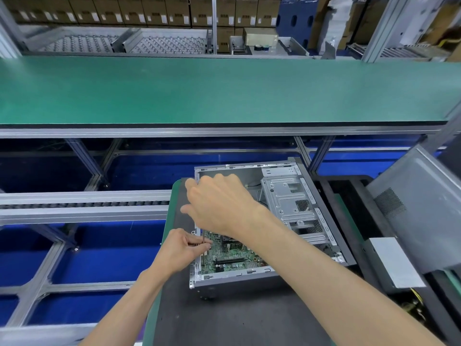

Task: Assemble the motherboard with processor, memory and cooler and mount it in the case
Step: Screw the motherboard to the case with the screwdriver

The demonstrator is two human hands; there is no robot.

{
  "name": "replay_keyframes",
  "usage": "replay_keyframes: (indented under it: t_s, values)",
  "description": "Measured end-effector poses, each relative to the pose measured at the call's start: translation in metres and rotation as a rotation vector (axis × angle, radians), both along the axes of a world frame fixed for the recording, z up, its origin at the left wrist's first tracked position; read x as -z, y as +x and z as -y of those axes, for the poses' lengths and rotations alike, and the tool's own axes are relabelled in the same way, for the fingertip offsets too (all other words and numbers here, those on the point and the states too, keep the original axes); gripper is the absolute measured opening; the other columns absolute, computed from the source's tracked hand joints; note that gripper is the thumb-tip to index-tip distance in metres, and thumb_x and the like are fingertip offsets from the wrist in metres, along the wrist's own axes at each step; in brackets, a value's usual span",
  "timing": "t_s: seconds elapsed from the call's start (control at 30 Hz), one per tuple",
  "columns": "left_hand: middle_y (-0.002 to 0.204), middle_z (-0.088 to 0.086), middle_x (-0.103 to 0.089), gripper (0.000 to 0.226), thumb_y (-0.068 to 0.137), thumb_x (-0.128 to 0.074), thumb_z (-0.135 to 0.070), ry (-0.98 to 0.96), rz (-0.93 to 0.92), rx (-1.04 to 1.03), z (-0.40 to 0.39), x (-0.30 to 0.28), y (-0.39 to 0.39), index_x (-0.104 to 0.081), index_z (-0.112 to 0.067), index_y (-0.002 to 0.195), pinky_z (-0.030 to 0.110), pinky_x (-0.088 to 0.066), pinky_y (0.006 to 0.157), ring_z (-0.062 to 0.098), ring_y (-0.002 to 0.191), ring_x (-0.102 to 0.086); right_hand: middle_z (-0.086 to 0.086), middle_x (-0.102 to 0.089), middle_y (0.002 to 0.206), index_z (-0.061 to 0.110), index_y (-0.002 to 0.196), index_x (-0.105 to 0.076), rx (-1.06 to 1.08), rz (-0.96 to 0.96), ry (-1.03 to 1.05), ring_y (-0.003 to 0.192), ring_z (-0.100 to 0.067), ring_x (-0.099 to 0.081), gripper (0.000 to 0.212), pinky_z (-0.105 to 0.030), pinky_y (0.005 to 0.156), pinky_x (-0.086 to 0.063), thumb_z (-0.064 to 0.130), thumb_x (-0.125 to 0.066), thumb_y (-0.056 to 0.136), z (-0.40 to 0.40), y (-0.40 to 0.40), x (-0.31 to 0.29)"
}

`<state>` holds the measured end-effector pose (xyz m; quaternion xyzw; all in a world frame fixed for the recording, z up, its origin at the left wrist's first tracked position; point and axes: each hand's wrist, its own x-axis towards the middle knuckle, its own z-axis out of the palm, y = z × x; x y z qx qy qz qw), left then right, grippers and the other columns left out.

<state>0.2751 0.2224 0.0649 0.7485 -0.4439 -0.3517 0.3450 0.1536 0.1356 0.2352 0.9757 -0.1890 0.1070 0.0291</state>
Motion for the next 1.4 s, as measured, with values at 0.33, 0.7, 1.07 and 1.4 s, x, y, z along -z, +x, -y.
replay_keyframes:
  t_s: [0.33,0.7,1.07,1.4]
  values:
    - [0.056,-0.024,-0.065,0.009,0.085,-0.077,-0.018,-0.021,0.005,0.003,0.000,-0.001,-0.002,-0.083,-0.019,0.078,0.002,-0.033,0.046,-0.013,0.042,-0.047,0.002,-0.029,0.070,0.014,0.095,-0.054,0.023,-0.013,-0.031,0.070,-0.029,-0.051,0.021,-0.036,0.058,-0.031,0.034,-0.050,0.101,0.002,0.000,0.001]
    - [0.078,-0.021,-0.075,0.011,0.085,-0.076,-0.019,-0.017,0.001,-0.004,0.001,0.003,0.000,-0.083,-0.021,0.076,0.003,-0.037,0.050,-0.015,0.049,-0.052,0.002,-0.031,0.072,0.013,0.095,-0.046,-0.004,-0.049,0.102,0.070,-0.027,-0.043,0.013,-0.035,0.057,-0.030,0.022,-0.054,0.096,0.005,-0.001,-0.004]
    - [0.061,-0.019,-0.070,0.012,0.083,-0.078,-0.024,-0.023,0.005,-0.020,0.001,0.010,0.002,-0.082,-0.016,0.074,0.005,-0.037,0.051,-0.015,0.050,-0.052,-0.001,-0.046,0.089,0.013,0.100,-0.048,-0.088,-0.058,0.205,0.065,-0.020,-0.037,0.021,-0.030,0.049,-0.020,0.018,-0.061,0.085,0.007,-0.003,-0.007]
    - [0.058,-0.022,-0.066,0.008,0.083,-0.078,-0.023,-0.017,-0.007,-0.027,0.002,0.007,0.001,-0.083,-0.026,0.078,0.004,-0.034,0.048,-0.013,0.047,-0.049,0.000,-0.052,0.103,0.017,0.110,-0.052,-0.085,-0.062,0.210,0.075,-0.023,-0.044,0.033,-0.034,0.058,-0.029,0.032,-0.062,0.084,0.010,-0.002,-0.006]
